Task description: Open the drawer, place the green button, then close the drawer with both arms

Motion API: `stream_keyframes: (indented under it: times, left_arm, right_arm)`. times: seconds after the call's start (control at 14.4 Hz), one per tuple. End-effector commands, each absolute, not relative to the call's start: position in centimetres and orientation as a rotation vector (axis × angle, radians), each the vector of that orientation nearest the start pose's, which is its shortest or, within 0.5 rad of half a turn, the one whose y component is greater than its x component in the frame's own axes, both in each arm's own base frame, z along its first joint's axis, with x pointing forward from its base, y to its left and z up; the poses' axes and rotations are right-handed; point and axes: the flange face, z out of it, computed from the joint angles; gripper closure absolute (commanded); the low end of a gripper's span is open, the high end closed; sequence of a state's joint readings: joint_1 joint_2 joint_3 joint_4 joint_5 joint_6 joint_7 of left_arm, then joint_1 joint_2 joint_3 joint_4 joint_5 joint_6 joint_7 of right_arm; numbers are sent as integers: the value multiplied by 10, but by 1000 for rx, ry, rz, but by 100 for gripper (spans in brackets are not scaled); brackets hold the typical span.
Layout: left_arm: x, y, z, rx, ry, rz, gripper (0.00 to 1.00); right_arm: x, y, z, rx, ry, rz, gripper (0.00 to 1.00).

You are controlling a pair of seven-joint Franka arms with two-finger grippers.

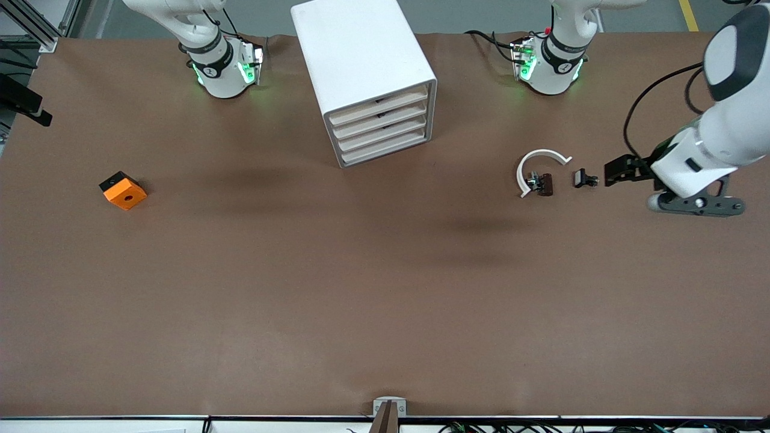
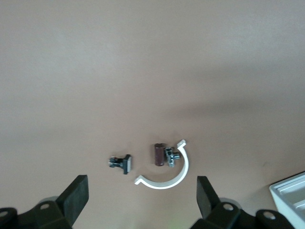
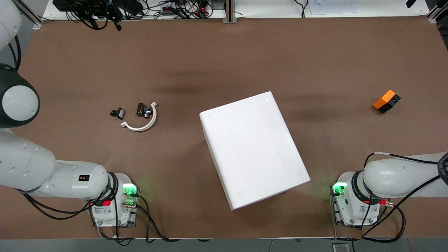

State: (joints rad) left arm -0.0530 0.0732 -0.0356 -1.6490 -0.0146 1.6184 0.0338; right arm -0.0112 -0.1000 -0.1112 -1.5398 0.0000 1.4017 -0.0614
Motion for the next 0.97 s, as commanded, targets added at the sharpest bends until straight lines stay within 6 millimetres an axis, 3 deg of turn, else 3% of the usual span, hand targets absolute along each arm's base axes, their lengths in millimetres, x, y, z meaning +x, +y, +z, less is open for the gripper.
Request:
stream_keyframes:
  times: [0.0,0.35,0.56,0.9]
  left_arm:
    - [555,-36,574,-3156,220,104,0]
    - [540,-38,611,-3148,222,10,0]
    - [546,-40,625,-3149,205,-34,0]
    - [566,-34,619,-3162,130,-62,0]
  right_arm:
    - [495,-58,680,-3115,97,39,0]
    - [494,-55,682,-3115,87,32,0]
    - [494,-53,682,-3116,80,32,0]
    - [494,-54,682,-3116,77,32,0]
